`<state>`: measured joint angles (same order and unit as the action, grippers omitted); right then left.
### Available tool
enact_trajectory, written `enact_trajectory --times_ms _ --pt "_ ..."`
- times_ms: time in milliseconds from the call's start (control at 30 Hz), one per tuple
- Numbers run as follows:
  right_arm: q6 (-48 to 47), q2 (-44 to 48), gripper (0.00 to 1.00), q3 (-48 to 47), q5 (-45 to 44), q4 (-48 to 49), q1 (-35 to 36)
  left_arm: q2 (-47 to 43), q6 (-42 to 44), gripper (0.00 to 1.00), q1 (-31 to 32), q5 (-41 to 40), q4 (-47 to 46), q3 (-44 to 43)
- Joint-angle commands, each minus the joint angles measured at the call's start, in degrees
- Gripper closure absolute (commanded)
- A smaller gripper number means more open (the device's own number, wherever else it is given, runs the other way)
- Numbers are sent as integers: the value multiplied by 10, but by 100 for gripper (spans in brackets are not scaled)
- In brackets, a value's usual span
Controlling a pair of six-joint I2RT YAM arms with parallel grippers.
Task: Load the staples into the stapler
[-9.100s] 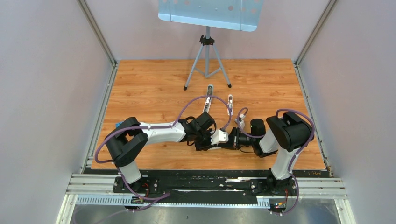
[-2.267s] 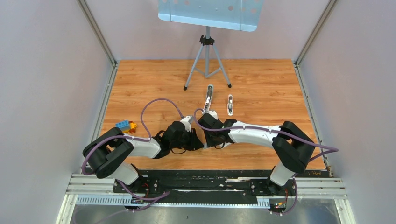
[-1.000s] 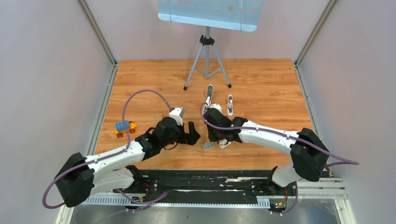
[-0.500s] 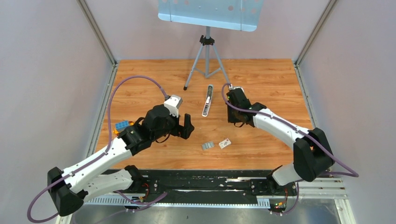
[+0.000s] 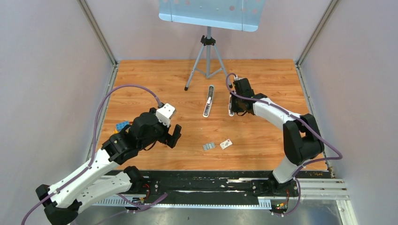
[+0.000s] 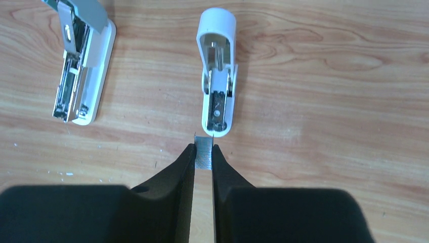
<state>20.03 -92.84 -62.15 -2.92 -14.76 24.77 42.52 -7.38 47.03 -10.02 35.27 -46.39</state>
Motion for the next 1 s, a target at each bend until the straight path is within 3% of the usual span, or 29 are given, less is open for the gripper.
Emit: enact_trajectory --times_ms 0,967 --pt "-10 -33 83 -31 18 12 -14 -21 35 0 2 -34 -6 17" --pt "-9 -97 84 -50 -7 28 -20 -25 35 0 2 -57 4 12"
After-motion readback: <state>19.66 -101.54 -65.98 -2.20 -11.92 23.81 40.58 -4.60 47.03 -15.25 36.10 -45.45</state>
